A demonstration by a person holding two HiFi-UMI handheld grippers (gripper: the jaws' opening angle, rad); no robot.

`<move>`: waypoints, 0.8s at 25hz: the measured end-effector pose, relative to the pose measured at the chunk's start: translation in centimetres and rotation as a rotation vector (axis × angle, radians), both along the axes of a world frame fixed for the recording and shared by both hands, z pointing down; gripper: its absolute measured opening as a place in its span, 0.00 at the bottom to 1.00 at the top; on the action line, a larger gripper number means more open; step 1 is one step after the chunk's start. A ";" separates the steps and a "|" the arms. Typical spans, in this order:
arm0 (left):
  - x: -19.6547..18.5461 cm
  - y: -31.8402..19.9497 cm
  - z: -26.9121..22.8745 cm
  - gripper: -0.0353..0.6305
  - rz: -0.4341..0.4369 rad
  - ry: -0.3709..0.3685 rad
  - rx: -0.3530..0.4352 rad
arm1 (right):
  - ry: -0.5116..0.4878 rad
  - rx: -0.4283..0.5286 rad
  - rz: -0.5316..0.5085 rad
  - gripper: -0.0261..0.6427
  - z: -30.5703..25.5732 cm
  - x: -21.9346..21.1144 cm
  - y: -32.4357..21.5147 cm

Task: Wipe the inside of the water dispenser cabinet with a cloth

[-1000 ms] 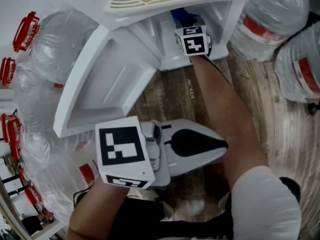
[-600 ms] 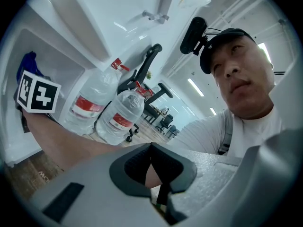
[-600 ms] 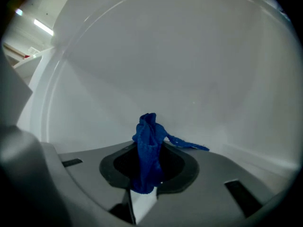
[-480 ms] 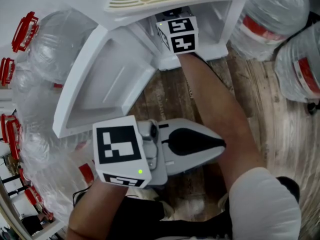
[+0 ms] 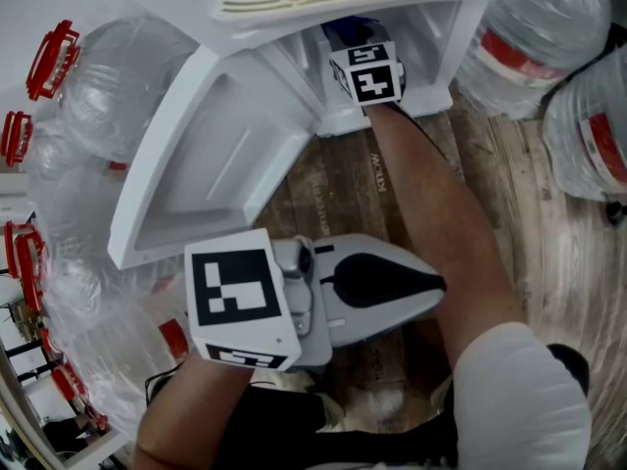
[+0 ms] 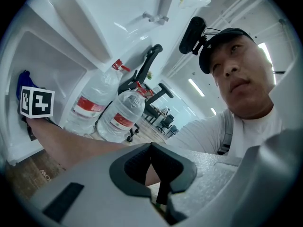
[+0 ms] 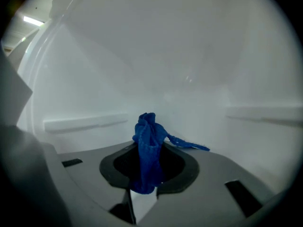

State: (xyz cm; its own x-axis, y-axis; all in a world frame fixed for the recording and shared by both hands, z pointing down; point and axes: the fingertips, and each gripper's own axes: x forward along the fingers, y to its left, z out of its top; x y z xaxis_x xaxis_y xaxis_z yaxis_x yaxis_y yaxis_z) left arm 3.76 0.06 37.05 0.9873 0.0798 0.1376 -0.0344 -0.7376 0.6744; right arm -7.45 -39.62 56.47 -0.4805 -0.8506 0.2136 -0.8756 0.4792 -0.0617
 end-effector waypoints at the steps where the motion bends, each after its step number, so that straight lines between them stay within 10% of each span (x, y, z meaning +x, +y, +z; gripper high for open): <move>1: 0.0 0.1 0.0 0.06 0.002 0.001 0.000 | 0.004 -0.010 0.002 0.15 0.6 0.2 -0.1; 20: 0.4 0.3 -0.2 0.06 0.006 0.005 -0.001 | 0.081 -0.106 -0.194 0.15 5.0 -4.2 5.2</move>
State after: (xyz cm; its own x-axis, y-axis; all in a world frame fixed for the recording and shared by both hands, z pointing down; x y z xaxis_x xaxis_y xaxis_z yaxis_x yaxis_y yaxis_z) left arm 4.14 0.35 36.90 0.9875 0.0858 0.1323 -0.0263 -0.7374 0.6749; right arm -11.67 -34.44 61.43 -0.6101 -0.7150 0.3414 -0.7721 0.6332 -0.0537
